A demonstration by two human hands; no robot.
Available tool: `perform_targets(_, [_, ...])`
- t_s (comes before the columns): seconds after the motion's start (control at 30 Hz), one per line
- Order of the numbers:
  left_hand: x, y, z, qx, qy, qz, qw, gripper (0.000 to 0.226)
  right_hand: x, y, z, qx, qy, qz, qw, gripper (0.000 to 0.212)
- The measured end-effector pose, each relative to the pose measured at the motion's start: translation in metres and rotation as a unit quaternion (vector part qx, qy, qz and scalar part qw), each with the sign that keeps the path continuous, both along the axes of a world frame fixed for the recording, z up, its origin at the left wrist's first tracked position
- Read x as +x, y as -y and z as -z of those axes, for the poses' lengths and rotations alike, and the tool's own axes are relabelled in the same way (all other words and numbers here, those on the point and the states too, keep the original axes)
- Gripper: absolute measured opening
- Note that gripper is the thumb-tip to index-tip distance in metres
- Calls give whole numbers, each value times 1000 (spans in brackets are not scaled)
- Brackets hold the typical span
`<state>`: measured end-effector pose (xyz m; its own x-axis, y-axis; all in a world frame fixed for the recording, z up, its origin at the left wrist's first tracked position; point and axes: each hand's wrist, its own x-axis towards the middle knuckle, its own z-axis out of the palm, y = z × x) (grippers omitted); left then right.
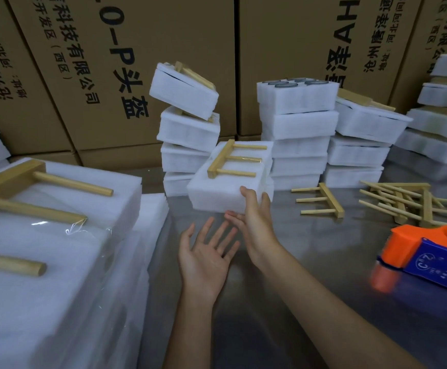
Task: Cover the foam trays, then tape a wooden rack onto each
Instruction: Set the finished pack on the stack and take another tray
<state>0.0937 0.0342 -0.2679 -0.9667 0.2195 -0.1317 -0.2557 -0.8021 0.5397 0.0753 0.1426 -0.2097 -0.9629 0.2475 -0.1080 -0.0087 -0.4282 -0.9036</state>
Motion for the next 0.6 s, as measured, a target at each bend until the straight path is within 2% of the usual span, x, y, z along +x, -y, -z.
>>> perform_targets(0.23, [0, -2, 0, -7, -9, 2, 1000, 61, -2, -17, 6, 105, -23, 23, 994, 46])
perform_targets(0.37, [1, -2, 0, -10, -8, 1, 1000, 57, -9, -24, 8, 151, -11, 37, 988, 29])
perform_targets(0.47, [1, -3, -1, -9, -3, 3, 1000, 57, -18, -35, 3, 144, 5, 53, 988, 29])
perform_targets(0.6, [0, -3, -2, -7, 0, 6, 1000, 59, -35, -60, -10, 89, 30, 61, 994, 40])
